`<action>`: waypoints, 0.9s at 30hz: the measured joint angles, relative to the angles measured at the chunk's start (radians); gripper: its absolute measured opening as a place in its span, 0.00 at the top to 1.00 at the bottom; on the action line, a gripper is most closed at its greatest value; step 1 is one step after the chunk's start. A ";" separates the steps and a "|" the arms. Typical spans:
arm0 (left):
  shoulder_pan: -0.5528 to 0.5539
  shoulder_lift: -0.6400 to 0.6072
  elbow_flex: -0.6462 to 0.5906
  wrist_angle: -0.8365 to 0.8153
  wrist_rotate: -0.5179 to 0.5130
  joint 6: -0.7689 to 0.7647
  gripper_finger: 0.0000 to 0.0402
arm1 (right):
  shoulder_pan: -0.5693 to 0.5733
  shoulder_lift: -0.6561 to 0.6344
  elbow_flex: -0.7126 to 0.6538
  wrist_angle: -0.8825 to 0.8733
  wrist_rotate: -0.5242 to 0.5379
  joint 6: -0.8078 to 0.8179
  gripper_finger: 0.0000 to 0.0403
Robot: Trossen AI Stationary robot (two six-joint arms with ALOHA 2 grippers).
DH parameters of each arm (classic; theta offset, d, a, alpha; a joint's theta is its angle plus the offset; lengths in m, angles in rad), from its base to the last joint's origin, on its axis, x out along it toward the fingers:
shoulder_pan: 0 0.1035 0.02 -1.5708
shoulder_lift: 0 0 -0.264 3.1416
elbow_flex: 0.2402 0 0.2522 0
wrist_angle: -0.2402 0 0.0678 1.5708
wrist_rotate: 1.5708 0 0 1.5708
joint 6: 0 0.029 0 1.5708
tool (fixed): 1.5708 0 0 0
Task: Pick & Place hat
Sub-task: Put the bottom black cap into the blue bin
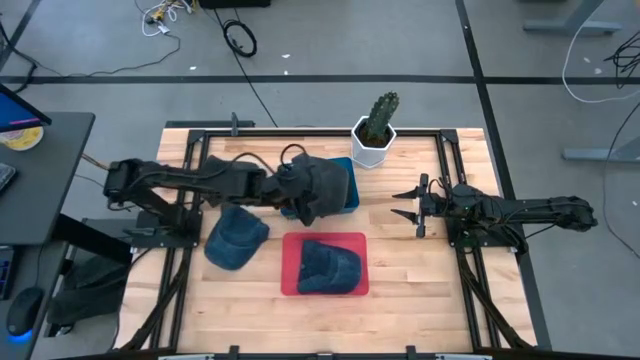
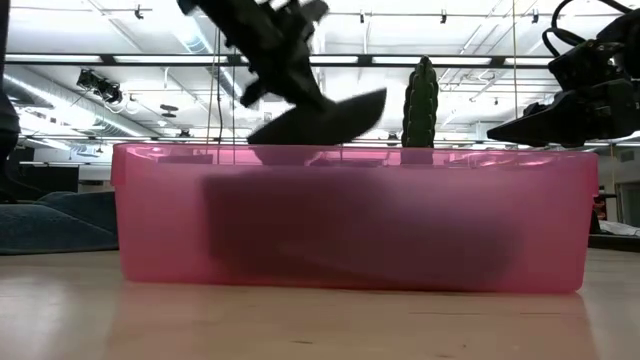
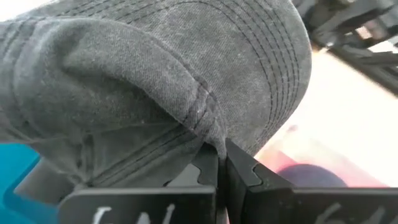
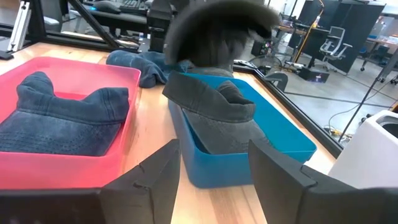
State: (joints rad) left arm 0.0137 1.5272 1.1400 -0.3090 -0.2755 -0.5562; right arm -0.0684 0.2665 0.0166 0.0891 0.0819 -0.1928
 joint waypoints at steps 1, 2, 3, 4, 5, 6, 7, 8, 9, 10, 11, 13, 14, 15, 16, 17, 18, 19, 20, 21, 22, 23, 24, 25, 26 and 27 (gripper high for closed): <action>0.011 0.022 0.000 0.020 0.007 0.009 0.99 | 0.000 0.000 0.000 0.000 0.000 0.000 0.52; 0.022 0.042 0.000 0.036 0.010 0.013 0.99 | 0.000 0.000 0.000 0.000 0.000 0.000 0.52; 0.033 0.063 0.000 0.043 0.011 0.014 0.99 | 0.000 0.000 0.000 0.000 0.000 0.000 0.52; 0.044 0.084 0.000 0.057 0.013 0.016 0.99 | 0.000 0.000 0.000 0.000 0.000 0.000 0.52; 0.056 0.104 0.000 0.064 0.019 0.017 0.99 | 0.000 0.000 0.000 0.000 0.000 0.000 0.52; 0.068 0.126 0.000 0.062 0.022 0.017 0.99 | 0.000 0.000 0.000 0.000 0.000 0.000 0.52; 0.079 0.147 0.000 0.067 0.023 0.018 0.99 | 0.000 0.000 0.000 0.000 0.001 0.000 0.52; 0.090 0.165 0.000 0.069 0.026 0.017 0.99 | 0.000 0.000 0.000 0.000 0.000 0.000 0.52; 0.101 0.182 0.001 0.070 0.029 0.017 0.99 | 0.000 0.000 0.000 0.000 0.000 0.000 0.52; 0.110 0.197 0.001 0.075 0.033 0.017 0.99 | 0.000 0.000 0.000 0.000 0.001 0.000 0.52; 0.119 0.210 0.002 0.081 0.035 0.019 0.99 | 0.000 0.000 0.000 0.000 0.000 0.000 0.52; 0.138 0.230 0.002 0.094 0.046 0.022 0.99 | 0.000 0.000 0.000 0.000 0.000 0.000 0.52; 0.148 0.236 0.002 0.098 0.063 0.022 0.99 | 0.000 0.000 0.000 0.000 0.000 0.000 0.52; 0.158 0.237 0.002 0.102 0.082 0.023 0.99 | 0.000 0.000 0.000 0.000 0.000 0.000 0.52; 0.167 0.237 0.002 0.109 0.095 0.023 0.99 | 0.000 0.000 0.000 0.000 0.000 0.000 0.52; 0.174 0.238 0.002 0.113 0.104 0.023 0.99 | 0.000 0.000 0.000 0.000 0.000 0.000 0.52; 0.180 0.237 0.002 0.114 0.105 0.025 0.99 | 0.000 0.000 0.000 0.000 0.000 0.000 0.52; 0.185 0.234 0.002 0.112 0.104 0.030 0.99 | 0.000 0.000 0.000 0.000 0.000 0.000 0.52; 0.190 0.232 0.001 0.112 0.102 0.041 0.99 | 0.000 0.000 0.000 0.000 0.000 0.000 0.52; 0.197 0.231 0.002 0.113 0.100 0.044 0.99 | 0.000 0.000 0.000 0.000 0.000 0.000 0.52; 0.205 0.231 0.001 0.113 0.101 0.044 0.99 | 0.000 0.000 0.000 0.000 0.000 0.000 0.52; 0.214 0.232 0.000 0.112 0.102 0.045 0.99 | 0.000 0.000 0.000 0.000 0.000 0.000 0.52; 0.224 0.232 0.000 0.112 0.101 0.045 0.99 | 0.000 0.000 0.000 0.000 0.000 0.000 0.52; 0.234 0.232 0.000 0.112 0.100 0.049 0.99 | 0.000 0.000 0.000 0.000 0.000 0.000 0.52; 0.243 0.232 0.000 0.112 0.097 0.051 0.99 | 0.000 0.000 0.000 0.000 0.000 0.000 0.52; 0.251 0.232 0.000 0.111 0.095 0.052 0.99 | 0.000 0.000 0.000 0.000 0.000 0.000 0.52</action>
State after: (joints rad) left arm 0.2643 1.7588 1.1404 -0.1981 -0.1802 -0.5038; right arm -0.0683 0.2665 0.0166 0.0891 0.0822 -0.1928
